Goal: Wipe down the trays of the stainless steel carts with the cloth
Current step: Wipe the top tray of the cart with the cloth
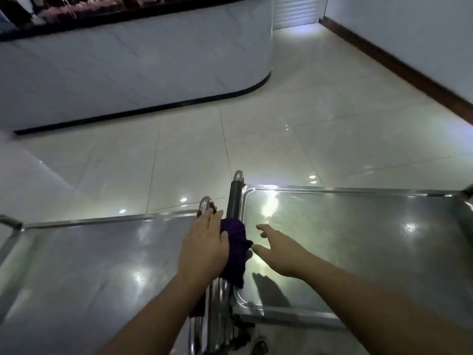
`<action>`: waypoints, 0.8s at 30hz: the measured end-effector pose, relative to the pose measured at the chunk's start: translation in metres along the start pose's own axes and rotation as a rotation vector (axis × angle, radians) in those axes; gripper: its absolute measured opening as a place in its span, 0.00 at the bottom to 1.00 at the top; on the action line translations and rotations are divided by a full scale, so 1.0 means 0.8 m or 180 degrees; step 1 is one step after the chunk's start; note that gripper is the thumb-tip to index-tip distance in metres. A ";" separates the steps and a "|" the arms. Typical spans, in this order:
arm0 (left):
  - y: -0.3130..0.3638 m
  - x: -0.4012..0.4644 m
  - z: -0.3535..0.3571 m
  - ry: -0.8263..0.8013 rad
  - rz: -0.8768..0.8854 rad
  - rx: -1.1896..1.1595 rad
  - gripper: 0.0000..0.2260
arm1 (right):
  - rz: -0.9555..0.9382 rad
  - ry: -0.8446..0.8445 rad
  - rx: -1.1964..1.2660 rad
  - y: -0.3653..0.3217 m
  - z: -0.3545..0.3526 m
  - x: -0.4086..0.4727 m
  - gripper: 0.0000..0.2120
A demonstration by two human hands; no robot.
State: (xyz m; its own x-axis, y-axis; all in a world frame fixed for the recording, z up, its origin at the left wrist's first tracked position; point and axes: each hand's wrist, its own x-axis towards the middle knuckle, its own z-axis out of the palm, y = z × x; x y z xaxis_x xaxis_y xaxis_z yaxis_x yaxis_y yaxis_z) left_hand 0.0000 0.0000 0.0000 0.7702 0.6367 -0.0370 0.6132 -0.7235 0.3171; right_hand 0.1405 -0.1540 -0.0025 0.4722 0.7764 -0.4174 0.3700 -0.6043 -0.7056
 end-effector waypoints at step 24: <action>-0.042 -0.067 0.050 -0.0336 -0.0096 -0.0559 0.25 | 0.2011 0.0014 0.4745 0.018 0.139 0.068 0.15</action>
State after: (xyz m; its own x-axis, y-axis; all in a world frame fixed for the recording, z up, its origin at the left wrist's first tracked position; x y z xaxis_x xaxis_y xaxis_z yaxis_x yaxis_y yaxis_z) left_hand -0.0547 -0.0204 -0.0467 0.7717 0.6191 -0.1453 0.6035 -0.6410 0.4743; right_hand 0.0825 -0.1007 -0.0993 0.2429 0.4823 -0.8417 -0.9373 -0.1068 -0.3317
